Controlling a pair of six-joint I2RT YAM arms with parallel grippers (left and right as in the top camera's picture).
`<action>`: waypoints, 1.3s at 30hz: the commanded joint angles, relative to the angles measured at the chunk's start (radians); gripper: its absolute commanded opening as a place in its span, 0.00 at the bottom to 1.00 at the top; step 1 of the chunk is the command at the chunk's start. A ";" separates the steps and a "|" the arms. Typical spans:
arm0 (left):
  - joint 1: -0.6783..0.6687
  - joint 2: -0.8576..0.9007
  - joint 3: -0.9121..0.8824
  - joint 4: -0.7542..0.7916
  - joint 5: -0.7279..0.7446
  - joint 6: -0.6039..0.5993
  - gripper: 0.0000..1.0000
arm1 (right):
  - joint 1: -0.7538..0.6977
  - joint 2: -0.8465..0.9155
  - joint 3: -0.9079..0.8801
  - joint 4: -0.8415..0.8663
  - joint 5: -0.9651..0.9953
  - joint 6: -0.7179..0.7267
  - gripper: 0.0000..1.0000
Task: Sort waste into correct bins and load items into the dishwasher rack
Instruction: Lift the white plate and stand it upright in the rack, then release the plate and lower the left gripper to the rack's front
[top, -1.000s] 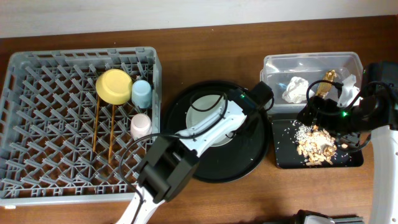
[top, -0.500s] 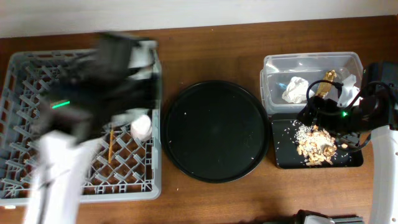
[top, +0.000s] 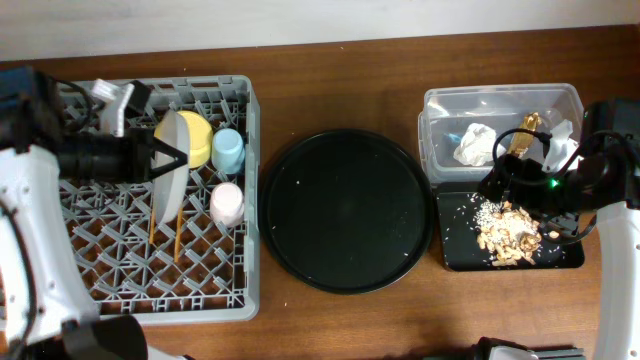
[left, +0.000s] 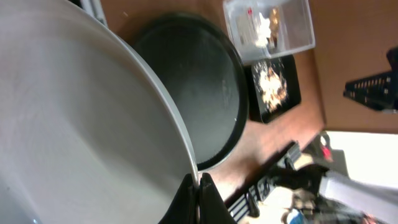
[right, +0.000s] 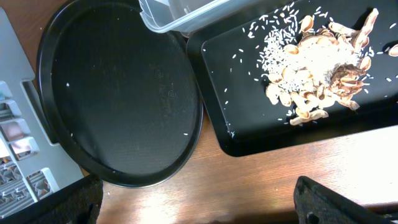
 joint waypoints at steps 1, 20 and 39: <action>0.003 0.089 -0.031 -0.001 0.064 0.114 0.00 | -0.006 0.001 0.002 0.000 0.010 -0.004 0.99; 0.082 0.211 -0.069 0.036 0.026 0.119 0.06 | -0.006 0.001 0.002 0.000 0.010 -0.004 0.99; 0.148 0.180 -0.068 0.096 0.049 -0.011 0.99 | -0.006 0.001 0.002 0.000 0.010 -0.004 0.99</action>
